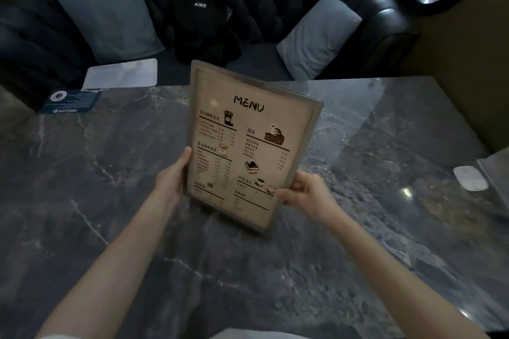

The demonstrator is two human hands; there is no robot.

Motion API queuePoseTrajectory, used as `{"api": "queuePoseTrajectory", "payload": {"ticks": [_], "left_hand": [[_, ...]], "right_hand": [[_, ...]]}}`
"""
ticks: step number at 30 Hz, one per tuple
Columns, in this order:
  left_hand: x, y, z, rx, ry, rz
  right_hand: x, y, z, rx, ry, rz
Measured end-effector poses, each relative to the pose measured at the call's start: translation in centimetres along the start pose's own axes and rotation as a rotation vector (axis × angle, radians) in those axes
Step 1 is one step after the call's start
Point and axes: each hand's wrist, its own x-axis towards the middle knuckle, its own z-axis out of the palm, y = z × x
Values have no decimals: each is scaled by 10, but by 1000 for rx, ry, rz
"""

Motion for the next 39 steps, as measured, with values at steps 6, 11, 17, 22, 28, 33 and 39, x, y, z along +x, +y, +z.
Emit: {"api": "queuePoseTrajectory", "payload": {"ticks": [6, 11, 17, 22, 28, 33, 39], "left_hand": [[-8, 2, 71, 75, -83, 20], [-18, -2, 146, 94, -116, 35], [-30, -13, 243, 145, -212, 42], [-34, -24, 327, 156, -280, 64], [-33, -30, 419, 144, -340, 36], [-24, -34, 485, 158, -366, 47], [-1, -44, 545, 248, -481, 114]], "right_hand": [[-20, -8, -72, -13, 43, -9], [-38, -8, -133, 14, 121, -3], [-54, -3, -211, 54, 201, -31], [-62, 3, -280, 2, 280, -30], [-66, 17, -348, -10, 392, -21], [-61, 31, -388, -2, 481, -23], [-47, 51, -423, -29, 598, -44]]}}
